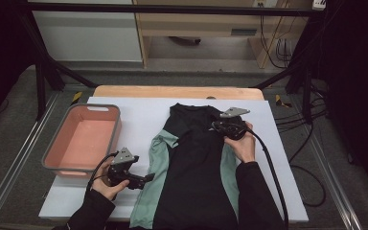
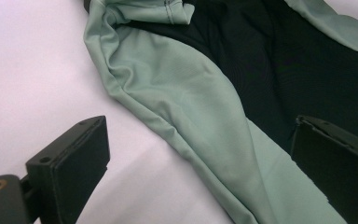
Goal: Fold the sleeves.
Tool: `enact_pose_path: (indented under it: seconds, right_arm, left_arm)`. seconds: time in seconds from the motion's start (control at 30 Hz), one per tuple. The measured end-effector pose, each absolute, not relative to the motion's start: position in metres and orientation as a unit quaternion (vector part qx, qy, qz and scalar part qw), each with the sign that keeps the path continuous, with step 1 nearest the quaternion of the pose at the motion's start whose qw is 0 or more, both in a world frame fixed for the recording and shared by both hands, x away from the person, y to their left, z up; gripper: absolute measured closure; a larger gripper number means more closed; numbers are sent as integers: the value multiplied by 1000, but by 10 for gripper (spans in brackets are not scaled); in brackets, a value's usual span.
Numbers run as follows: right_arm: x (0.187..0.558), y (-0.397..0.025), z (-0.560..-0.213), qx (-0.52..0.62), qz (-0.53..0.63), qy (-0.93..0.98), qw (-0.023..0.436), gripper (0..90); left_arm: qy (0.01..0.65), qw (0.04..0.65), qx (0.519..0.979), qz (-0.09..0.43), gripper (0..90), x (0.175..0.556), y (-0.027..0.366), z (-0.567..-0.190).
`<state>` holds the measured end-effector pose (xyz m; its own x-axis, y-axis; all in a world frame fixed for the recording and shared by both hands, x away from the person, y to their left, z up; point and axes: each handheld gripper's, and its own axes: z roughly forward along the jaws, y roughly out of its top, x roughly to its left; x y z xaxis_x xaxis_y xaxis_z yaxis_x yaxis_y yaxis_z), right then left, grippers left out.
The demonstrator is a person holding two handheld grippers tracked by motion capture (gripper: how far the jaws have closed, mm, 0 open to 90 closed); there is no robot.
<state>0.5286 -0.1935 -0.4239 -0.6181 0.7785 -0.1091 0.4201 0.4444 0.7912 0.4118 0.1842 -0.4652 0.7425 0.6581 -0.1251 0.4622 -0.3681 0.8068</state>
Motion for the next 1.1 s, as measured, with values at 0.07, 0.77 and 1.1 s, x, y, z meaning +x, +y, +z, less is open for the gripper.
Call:
enact_pose_path:
  seconds: [0.07, 0.77, 1.1]
  right_arm:
    - [528, -190, -429, 362, 367, 827, 227, 884]
    - [529, -197, -424, 414, 402, 780, 242, 515]
    - [550, -176, -434, 447, 357, 785, 238, 480]
  left_arm:
    - [341, 446, 820, 110, 35, 412, 184, -465]
    - [342, 445, 820, 110, 35, 412, 184, -466]
    - [343, 446, 819, 109, 35, 412, 185, -466]
